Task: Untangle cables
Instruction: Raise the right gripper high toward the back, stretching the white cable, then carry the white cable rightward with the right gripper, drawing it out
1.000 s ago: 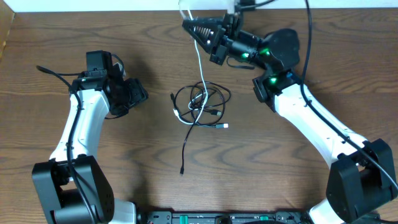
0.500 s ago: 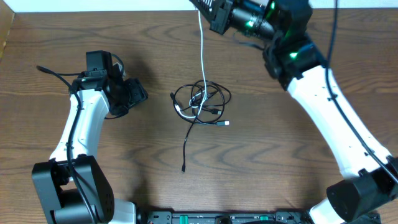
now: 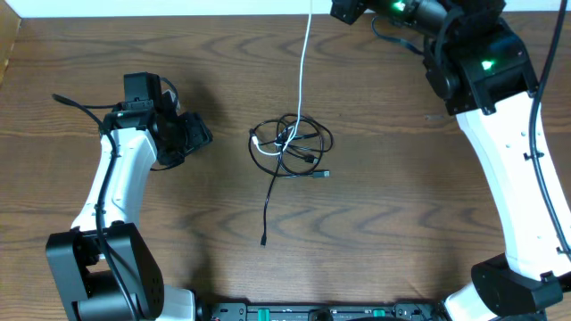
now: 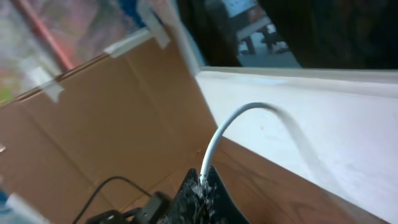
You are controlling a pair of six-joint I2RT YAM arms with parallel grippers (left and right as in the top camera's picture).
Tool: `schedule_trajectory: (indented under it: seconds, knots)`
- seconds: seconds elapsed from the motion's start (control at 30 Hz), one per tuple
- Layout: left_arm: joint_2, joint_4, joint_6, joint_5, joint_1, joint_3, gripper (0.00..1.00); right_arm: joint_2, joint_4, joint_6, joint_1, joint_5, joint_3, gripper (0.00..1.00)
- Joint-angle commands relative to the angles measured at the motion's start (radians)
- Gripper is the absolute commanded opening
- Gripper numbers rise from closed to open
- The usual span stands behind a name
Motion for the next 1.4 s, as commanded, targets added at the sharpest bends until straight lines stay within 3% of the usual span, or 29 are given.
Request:
schedule_trajectory:
  seconds: [0.0,0.27,0.73,1.0,1.37]
  knots:
    - [0.011,0.0,0.016,-0.003,0.003,-0.008,0.66,-0.018,-0.005,0.013,-0.02,-0.011,0.037,0.01]
    - [0.011,0.0,0.016,-0.003,0.003,-0.008,0.66,-0.018,-0.061,0.08,-0.08,0.214,0.044,0.01]
    - [0.011,0.0,0.016,-0.003,0.003,-0.008,0.66,-0.018,-0.615,-0.087,-0.116,0.547,0.041,0.01]
    - [0.011,0.0,0.016,-0.003,0.003,-0.008,0.67,-0.003,-0.848,-0.148,-0.129,0.801,-0.012,0.01]
    - [0.011,0.0,0.016,-0.003,0.003,-0.008,0.67,0.112,-1.038,-0.159,-0.356,0.856,-0.019,0.01]
